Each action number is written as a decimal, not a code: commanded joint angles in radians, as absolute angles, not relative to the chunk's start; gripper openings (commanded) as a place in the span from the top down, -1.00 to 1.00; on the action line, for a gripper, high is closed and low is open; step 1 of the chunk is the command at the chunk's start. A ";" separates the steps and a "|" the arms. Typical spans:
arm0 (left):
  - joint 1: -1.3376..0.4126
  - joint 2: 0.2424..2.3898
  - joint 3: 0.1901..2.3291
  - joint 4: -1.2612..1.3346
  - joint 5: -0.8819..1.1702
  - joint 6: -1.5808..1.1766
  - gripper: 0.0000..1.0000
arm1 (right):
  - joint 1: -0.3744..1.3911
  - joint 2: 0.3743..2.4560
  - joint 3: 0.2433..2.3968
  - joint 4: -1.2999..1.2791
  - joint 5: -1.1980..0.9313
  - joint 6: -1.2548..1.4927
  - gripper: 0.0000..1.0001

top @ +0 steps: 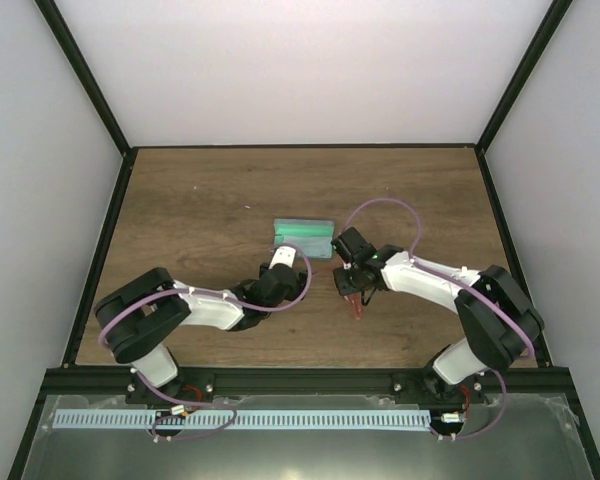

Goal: Organize the sunglasses
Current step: Fold the sunglasses at the center of the board.

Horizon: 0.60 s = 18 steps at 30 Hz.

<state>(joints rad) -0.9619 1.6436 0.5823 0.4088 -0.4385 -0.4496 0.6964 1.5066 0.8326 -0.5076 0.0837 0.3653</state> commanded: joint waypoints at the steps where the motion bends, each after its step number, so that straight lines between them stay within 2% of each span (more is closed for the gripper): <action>1: -0.966 1.687 0.566 0.476 -0.356 -0.493 -0.49 | 0.706 1.466 0.838 -0.480 0.060 0.358 0.95; 14: -1.037 1.845 0.651 0.560 -0.266 -0.559 -0.48 | 0.706 1.475 0.834 -0.465 0.043 0.357 0.96; 18: -1.062 1.896 0.758 0.507 -0.271 -0.587 -0.47 | 0.708 1.486 0.839 -0.461 0.038 0.370 0.97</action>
